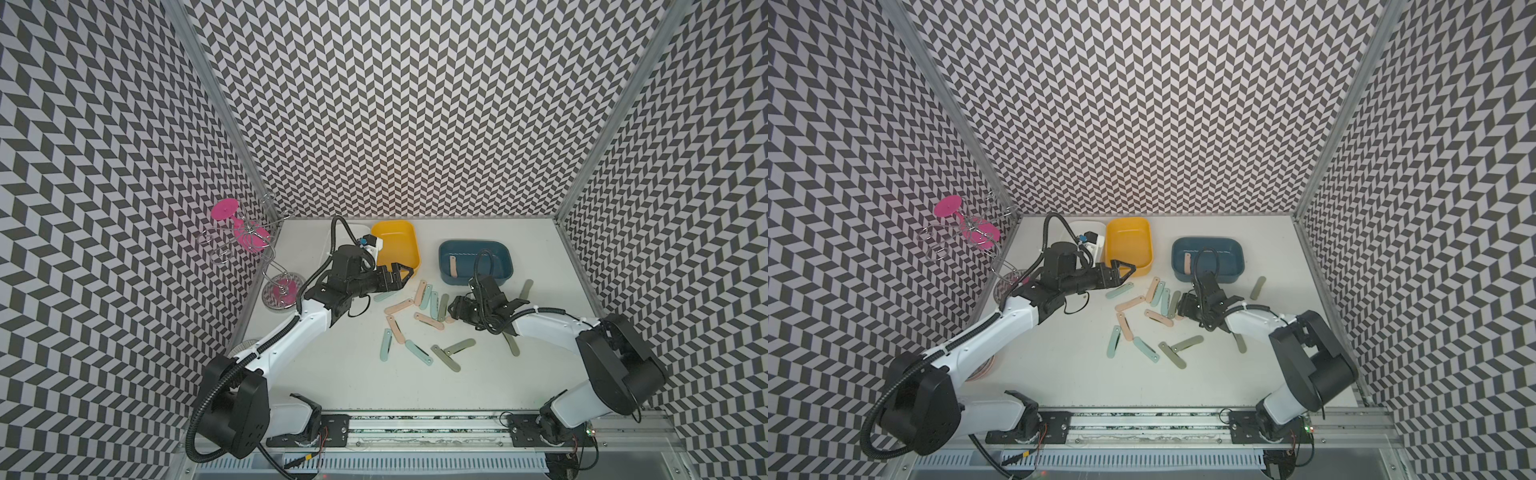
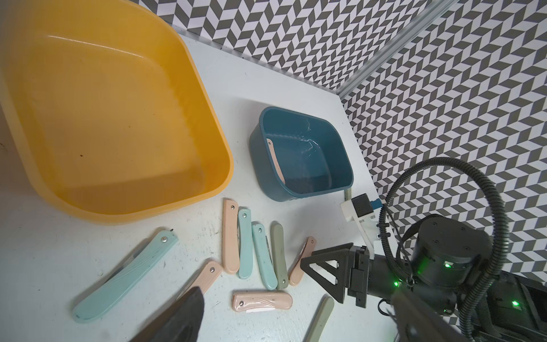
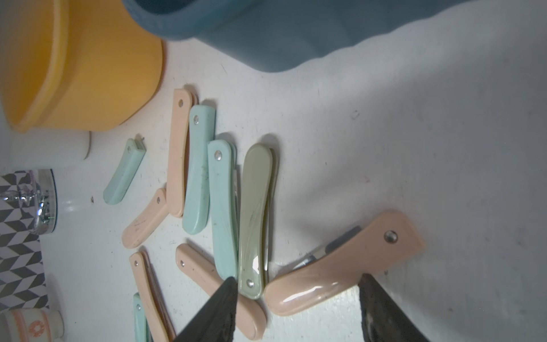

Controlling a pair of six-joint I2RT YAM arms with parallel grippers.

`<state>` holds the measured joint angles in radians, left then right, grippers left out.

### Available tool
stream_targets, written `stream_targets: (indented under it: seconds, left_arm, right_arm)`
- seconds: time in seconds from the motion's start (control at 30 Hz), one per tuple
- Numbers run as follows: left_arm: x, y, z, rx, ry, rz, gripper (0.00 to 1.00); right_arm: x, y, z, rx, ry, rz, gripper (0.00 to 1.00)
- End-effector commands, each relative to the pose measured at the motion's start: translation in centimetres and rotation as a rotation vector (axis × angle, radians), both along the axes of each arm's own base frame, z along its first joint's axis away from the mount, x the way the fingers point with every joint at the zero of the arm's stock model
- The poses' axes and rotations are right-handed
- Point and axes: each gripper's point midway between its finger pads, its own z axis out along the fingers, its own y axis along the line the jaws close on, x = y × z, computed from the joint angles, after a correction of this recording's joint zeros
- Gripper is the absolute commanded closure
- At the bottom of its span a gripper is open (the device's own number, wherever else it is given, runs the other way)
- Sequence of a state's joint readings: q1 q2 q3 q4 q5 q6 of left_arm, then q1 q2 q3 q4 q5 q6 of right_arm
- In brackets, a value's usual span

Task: Place the fruit knives into the storage box by color
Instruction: Pick up the fruit knife from the center of the board.

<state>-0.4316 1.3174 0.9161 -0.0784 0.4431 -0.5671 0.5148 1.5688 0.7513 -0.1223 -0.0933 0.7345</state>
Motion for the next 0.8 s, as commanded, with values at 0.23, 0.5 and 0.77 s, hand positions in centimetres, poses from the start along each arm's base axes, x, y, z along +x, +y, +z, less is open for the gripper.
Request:
stream_targets:
  seconds: [0.23,0.5,0.77]
  left_arm:
    - [0.0,-0.4,0.0,-0.015,-0.015,-0.011,0.0]
    - [0.0,-0.5,0.0,-0.021,-0.011,-0.013,0.0]
    - [0.0,-0.5,-0.1,-0.024,-0.009,-0.013,0.0]
  right_arm:
    - [2.6,0.5,-0.4,-0.113,-0.053,0.001,0.49]
    - [2.0,-0.5,-1.9,-0.286,-0.057,0.034,0.53]
    - [0.8,-1.8,-2.7,-0.386,-0.058,0.052,0.62]
